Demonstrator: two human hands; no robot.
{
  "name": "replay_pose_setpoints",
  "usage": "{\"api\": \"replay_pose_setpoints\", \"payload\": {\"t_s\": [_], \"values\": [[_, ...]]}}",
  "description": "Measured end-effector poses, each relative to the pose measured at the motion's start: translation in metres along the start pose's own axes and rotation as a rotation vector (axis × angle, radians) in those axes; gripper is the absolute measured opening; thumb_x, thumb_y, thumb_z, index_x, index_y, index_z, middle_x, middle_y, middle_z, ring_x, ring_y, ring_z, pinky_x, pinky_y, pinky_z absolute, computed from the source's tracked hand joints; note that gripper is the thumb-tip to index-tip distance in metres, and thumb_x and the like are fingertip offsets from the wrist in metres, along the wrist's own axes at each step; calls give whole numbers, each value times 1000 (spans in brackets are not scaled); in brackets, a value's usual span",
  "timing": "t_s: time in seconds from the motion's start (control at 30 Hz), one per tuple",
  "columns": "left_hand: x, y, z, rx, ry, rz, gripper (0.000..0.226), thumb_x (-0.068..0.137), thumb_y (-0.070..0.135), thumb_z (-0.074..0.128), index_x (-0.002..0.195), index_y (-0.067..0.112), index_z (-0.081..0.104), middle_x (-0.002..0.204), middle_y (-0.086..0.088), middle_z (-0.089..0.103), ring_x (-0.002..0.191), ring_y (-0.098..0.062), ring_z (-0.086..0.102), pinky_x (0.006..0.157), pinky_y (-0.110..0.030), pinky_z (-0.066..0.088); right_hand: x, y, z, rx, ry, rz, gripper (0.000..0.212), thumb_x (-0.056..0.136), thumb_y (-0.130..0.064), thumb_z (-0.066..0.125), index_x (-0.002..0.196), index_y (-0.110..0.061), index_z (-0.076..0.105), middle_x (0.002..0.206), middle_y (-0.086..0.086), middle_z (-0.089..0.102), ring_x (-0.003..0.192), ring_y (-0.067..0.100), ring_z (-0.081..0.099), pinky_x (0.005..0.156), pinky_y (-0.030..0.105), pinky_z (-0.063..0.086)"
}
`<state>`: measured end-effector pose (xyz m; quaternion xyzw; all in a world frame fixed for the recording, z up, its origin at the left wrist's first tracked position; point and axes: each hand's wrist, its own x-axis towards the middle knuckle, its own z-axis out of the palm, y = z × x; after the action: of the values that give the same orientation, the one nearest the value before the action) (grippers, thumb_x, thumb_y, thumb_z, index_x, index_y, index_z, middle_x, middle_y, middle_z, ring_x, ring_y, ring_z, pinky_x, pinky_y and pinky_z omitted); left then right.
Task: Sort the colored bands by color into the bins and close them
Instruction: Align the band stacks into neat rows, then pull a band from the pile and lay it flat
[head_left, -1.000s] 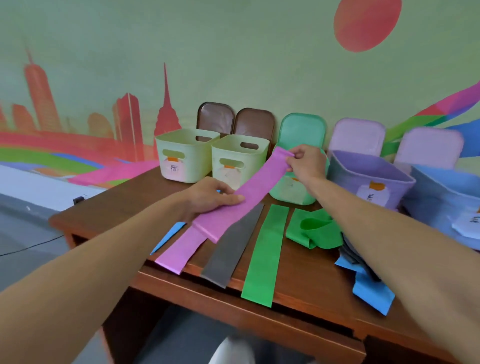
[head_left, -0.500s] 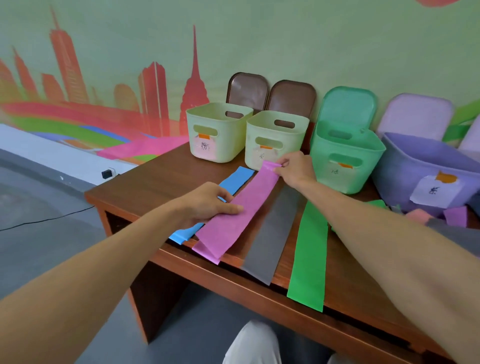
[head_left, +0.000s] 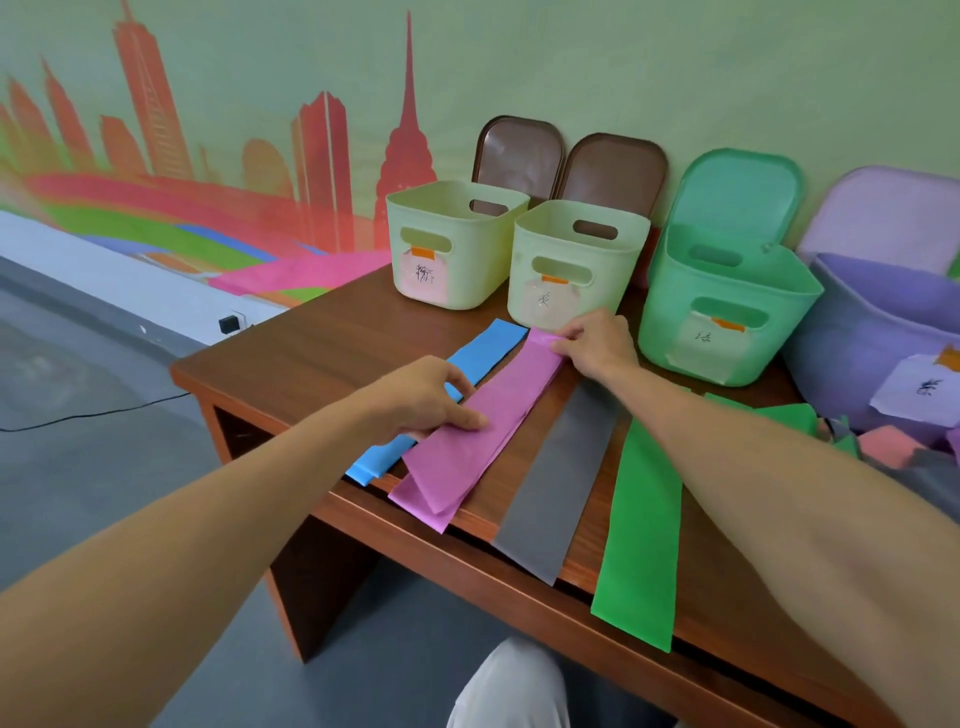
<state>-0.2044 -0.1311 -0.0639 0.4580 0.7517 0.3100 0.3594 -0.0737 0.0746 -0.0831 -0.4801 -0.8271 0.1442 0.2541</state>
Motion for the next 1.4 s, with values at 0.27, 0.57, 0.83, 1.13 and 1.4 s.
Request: {"api": "replay_pose_setpoints", "payload": {"t_s": [0.27,0.57,0.83,1.13,1.4], "values": [[-1,3,0,72,27,3,53,76,33,77,122,13,60,99,0,58,73,-14,59,54,-17,49,3,2,6,-67,-6,-19,13,84,-22,69,89,-12,75,99,11,71,95,27,62,82,34,51],[-5,8,7,476,95,92,52,79,36,74,121,10,57,122,-9,57,99,-26,62,66,-26,44,1,0,11,-125,-7,-70,20,84,-22,67,101,-13,59,109,11,61,99,29,57,83,38,50],[-11,18,14,755,269,277,39,74,37,77,106,20,63,102,1,53,97,-20,55,77,-31,44,-10,-3,-21,-315,-64,-313,21,87,-18,61,108,-17,62,115,7,54,107,26,52,86,40,48],[-7,58,59,498,183,545,22,84,17,63,105,11,67,101,-5,68,93,-17,60,71,-17,37,-42,13,-115,-377,-374,-443,19,88,-19,64,106,-16,70,106,-1,68,90,11,57,77,20,37],[-14,115,146,338,78,708,17,86,19,62,102,17,68,95,1,64,90,-12,59,73,-18,39,-94,90,-212,-263,-282,-319,16,89,-17,64,101,-11,72,101,-1,72,88,9,62,83,22,46]]}}
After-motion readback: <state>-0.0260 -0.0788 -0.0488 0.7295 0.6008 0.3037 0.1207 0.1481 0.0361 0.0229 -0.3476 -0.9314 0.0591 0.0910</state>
